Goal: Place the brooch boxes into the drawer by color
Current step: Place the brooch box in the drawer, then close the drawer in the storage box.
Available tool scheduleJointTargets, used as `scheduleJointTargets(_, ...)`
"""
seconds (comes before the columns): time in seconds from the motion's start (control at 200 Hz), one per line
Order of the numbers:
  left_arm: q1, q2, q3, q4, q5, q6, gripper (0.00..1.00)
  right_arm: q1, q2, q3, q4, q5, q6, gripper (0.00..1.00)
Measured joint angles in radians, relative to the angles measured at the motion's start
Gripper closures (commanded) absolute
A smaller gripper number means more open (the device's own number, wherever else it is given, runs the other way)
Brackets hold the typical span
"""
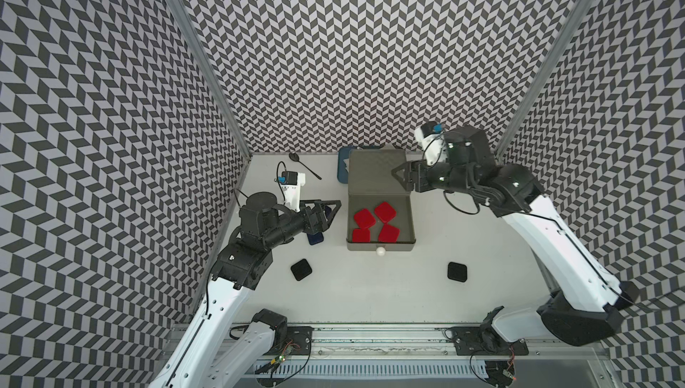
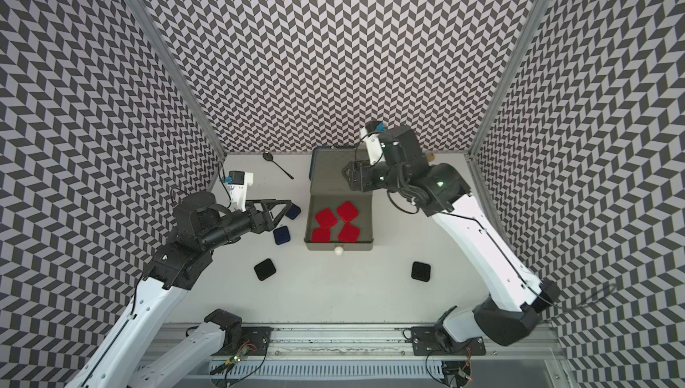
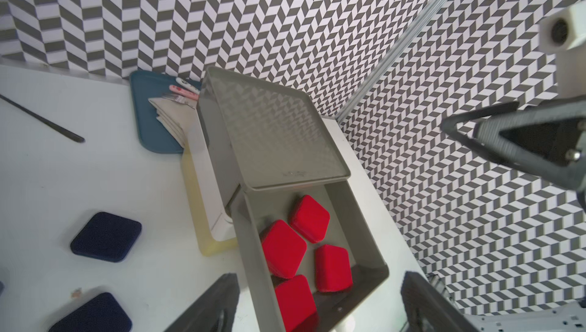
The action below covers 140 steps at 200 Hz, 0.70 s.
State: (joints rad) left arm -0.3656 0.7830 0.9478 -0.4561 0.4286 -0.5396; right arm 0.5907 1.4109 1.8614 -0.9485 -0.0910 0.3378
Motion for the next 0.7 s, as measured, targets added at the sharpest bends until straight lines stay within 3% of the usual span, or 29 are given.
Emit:
scheduleJointTargets(0.13,-0.096,-0.099,-0.088,-0.048,-0.043,-0.096,0.30,-0.137,-0.056,-0.030,0.019,-0.038,-0.008,0.27)
scheduleJointTargets(0.22,-0.158,-0.155,-0.132,-0.072,-0.073,-0.168,0.56,-0.195,-0.065,-0.071,0.018,-0.069,-0.023,0.27)
scheduleJointTargets(0.26,-0.191,-0.178,-0.148,-0.081,-0.094,-0.196,0.61,-0.212,-0.063,-0.088,0.016,-0.085,-0.031,0.27)
scheduleJointTargets(0.476,-0.389,-0.201,-0.214,-0.084,-0.208,-0.341,0.54,-0.260,-0.048,-0.137,0.008,-0.141,-0.064,0.27)
scheduleJointTargets(0.701,-0.681,-0.059,-0.273,-0.026,-0.378,-0.468,0.48,-0.283,-0.048,-0.182,0.015,-0.174,-0.081,0.27)
